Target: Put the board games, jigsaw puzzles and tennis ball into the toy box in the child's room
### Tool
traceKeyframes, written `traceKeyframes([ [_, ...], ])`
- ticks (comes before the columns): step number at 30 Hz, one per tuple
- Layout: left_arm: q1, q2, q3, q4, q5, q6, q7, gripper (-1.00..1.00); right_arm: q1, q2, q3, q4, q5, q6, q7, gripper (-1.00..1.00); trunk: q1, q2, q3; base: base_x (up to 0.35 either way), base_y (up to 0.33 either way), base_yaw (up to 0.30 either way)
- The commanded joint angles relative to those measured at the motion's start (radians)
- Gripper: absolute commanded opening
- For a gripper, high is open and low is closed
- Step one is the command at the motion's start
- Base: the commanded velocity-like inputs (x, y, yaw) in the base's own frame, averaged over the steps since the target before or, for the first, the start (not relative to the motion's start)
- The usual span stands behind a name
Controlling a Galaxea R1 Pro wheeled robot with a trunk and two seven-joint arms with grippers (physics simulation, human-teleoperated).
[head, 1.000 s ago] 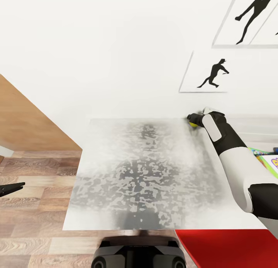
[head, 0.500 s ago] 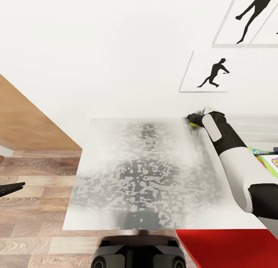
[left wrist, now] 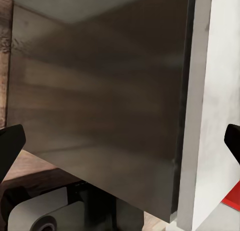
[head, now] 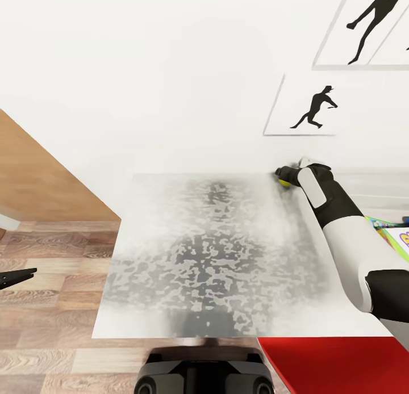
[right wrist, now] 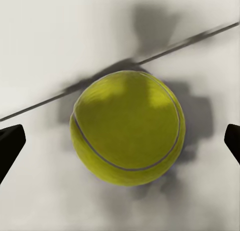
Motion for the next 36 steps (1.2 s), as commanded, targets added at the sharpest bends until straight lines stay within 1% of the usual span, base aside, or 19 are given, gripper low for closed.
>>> traceKeyframes([
  [1, -0.001, 0.001, -0.005, 0.001, 0.005, 0.011, -0.003, 1.0, -0.001, -0.001, 0.006, -0.001, -0.01, 0.002, -0.01, 1.0, 0.001, -0.002, -0.001, 0.0, 0.0, 0.0],
  [14, -0.001, 0.001, -0.005, 0.001, 0.005, 0.011, -0.003, 1.0, -0.004, -0.002, 0.006, -0.003, -0.01, -0.001, -0.01, 1.0, 0.001, -0.002, -0.003, 0.0, 0.0, 0.0],
  [28, -0.001, 0.001, -0.005, 0.001, 0.005, 0.011, -0.003, 1.0, -0.014, 0.0, 0.006, -0.002, -0.012, -0.003, -0.01, 1.0, 0.001, -0.002, -0.019, 0.0, 0.0, 0.0],
  [36, -0.001, 0.001, -0.004, 0.001, 0.005, 0.011, -0.003, 1.0, -0.015, -0.001, 0.006, -0.001, -0.013, -0.005, -0.01, 1.0, 0.001, -0.002, -0.023, 0.0, 0.0, 0.0],
])
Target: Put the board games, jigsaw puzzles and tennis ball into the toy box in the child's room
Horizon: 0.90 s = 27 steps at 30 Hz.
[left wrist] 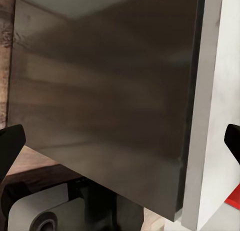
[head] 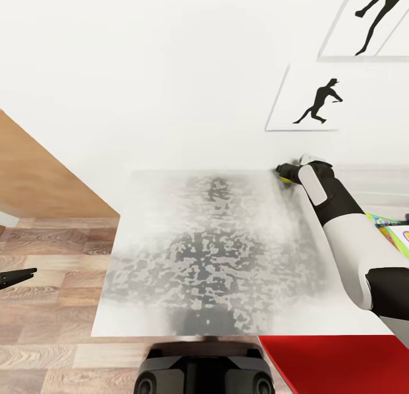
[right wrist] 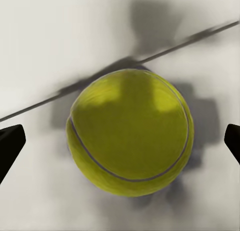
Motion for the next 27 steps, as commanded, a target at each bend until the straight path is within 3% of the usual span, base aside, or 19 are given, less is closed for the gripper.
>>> traceKeyframes([
  [1, -0.001, 0.001, -0.005, 0.001, 0.005, 0.011, -0.003, 1.0, -0.001, -0.001, 0.006, -0.001, -0.011, 0.001, -0.01, 1.0, 0.001, -0.002, -0.002, 0.0, 0.0, 0.0],
  [27, -0.001, 0.001, -0.006, 0.001, 0.005, 0.011, -0.003, 1.0, -0.002, -0.004, 0.006, 0.002, -0.017, 0.003, -0.009, 1.0, 0.001, -0.002, -0.002, 0.0, 0.0, 0.0],
])
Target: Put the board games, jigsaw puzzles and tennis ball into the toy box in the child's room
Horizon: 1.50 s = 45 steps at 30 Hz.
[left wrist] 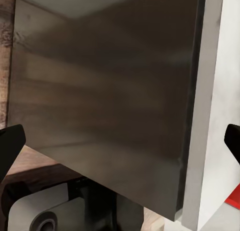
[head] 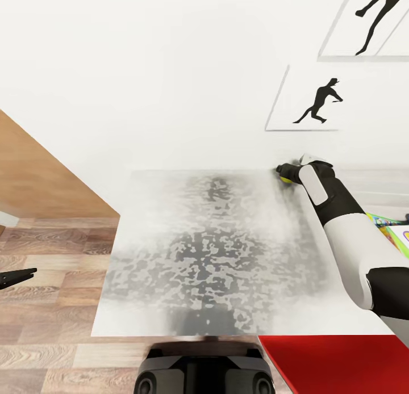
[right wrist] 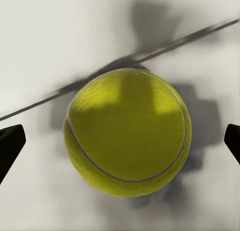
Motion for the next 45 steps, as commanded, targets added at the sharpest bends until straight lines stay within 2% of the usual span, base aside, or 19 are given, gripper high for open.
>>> traceKeyframes([
  [1, -0.001, 0.001, -0.005, 0.001, 0.005, 0.011, -0.003, 1.0, -0.001, -0.001, 0.006, -0.001, -0.01, 0.002, -0.01, 1.0, 0.001, -0.002, -0.001, 0.0, 0.0, 0.0],
  [25, -0.001, 0.001, -0.005, 0.001, 0.005, 0.011, -0.003, 1.0, -0.023, 0.0, 0.006, 0.002, -0.007, 0.011, -0.01, 1.0, 0.001, -0.002, -0.001, 0.0, 0.0, 0.0],
  [26, -0.001, 0.001, -0.005, 0.001, 0.005, 0.011, -0.003, 1.0, -0.023, 0.0, 0.006, 0.003, -0.007, 0.011, -0.01, -1.0, 0.001, -0.002, -0.001, 0.0, 0.0, 0.0],
  [45, -0.001, 0.001, -0.005, 0.002, 0.005, 0.011, -0.003, 1.0, -0.035, -0.001, 0.006, 0.023, -0.006, 0.012, -0.01, -1.0, 0.001, -0.002, -0.001, 0.0, 0.0, 0.0],
])
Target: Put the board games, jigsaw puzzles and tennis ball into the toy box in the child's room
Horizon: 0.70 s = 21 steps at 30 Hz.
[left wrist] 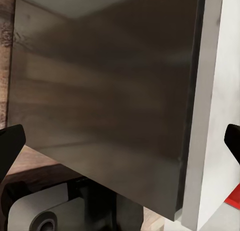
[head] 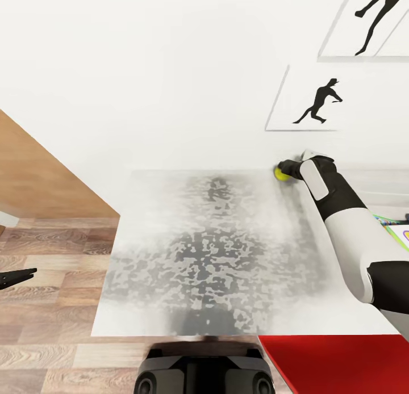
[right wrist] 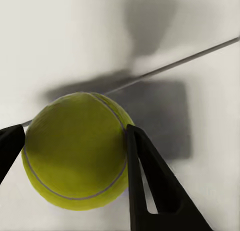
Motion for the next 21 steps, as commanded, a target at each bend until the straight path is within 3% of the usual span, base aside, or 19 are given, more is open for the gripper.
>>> traceKeyframes([
  [1, -0.001, 0.001, -0.005, 0.001, 0.005, 0.011, -0.003, 1.0, 0.0, -0.001, 0.006, 0.001, -0.035, -0.003, -0.01, -1.0, 0.001, -0.001, -0.002, 0.0, 0.0, 0.0],
  [21, -0.001, 0.001, -0.006, 0.001, 0.005, 0.011, -0.003, 1.0, 0.0, -0.001, 0.006, 0.017, -0.035, -0.004, -0.01, -1.0, 0.001, -0.001, -0.002, -0.002, 0.0, 0.0],
])
